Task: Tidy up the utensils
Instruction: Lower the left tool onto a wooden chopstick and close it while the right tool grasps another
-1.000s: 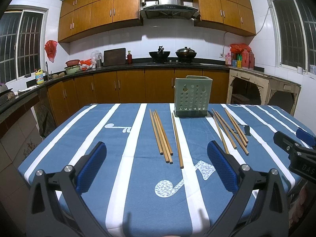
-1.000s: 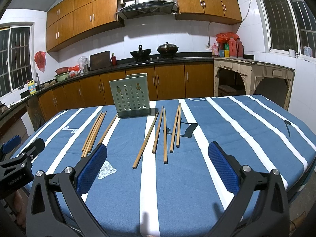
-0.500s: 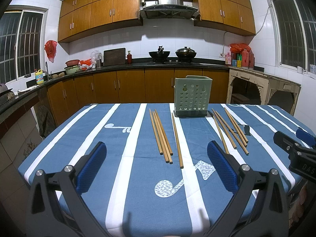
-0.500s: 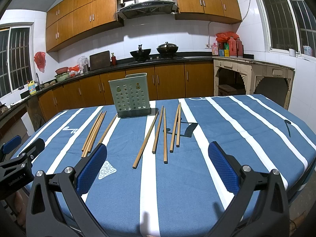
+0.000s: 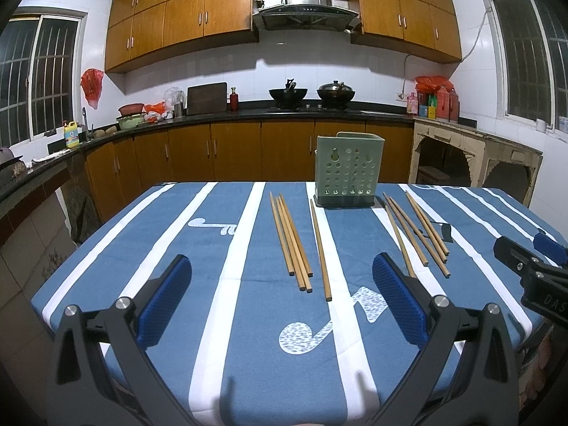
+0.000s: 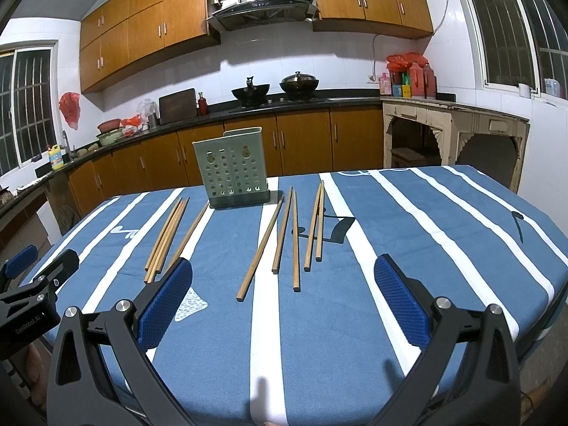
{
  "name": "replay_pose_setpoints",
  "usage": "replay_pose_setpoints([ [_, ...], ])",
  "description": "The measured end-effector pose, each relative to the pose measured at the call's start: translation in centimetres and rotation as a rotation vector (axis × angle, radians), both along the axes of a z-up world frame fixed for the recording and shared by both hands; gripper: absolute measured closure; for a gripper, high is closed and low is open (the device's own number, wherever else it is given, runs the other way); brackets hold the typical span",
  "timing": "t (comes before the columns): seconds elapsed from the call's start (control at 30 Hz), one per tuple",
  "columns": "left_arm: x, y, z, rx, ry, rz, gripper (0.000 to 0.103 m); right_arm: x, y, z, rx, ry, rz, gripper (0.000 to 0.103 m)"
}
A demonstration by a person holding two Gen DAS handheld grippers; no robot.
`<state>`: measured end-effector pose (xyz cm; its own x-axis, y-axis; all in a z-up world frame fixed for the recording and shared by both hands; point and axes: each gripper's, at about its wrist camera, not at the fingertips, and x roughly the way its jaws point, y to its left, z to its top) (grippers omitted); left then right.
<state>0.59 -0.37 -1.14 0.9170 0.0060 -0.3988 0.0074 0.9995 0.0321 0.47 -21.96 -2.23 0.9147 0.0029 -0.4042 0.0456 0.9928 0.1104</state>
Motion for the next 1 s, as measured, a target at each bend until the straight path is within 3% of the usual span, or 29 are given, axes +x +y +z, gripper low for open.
replay_pose_setpoints([
  [0.1,0.8,-0.1,-1.2,0.010,0.016,0.015,0.004,0.4,0.0,-0.1,0.003,0.012,-0.005,0.002],
  [0.3,2.8,0.7,-1.0,0.016,0.047,0.051,0.004,1.9,-0.4,0.1,0.015,0.047,-0.026,0.002],
  [0.57,8.0,3.0,-1.3,-0.050,0.190,0.070,0.004,7.9,-3.5,-0.3,0.100,0.194,-0.079,0.002],
  [0.63,9.8,3.8,-1.6,-0.077,0.242,0.065,0.004,9.6,-4.1,-0.6,0.102,0.236,-0.099,0.007],
  [0.7,11.3,4.3,-2.1,-0.096,0.279,0.064,0.004,11.5,-4.6,-1.2,0.087,0.293,-0.112,0.028],
  [0.73,11.7,4.5,-2.3,-0.102,0.290,0.061,0.006,12.7,-4.9,-1.6,0.093,0.319,-0.109,0.033],
  [0.8,13.0,4.7,-2.7,-0.108,0.322,0.053,0.023,14.4,-5.4,-2.5,0.106,0.370,-0.115,0.048],
  [0.87,14.2,4.8,-3.2,-0.110,0.365,0.037,0.035,15.9,-5.8,-3.6,0.119,0.417,-0.119,0.057],
  [1.0,16.3,4.7,-4.4,-0.128,0.431,0.007,0.051,17.7,-6.0,-5.1,0.127,0.478,-0.117,0.063],
])
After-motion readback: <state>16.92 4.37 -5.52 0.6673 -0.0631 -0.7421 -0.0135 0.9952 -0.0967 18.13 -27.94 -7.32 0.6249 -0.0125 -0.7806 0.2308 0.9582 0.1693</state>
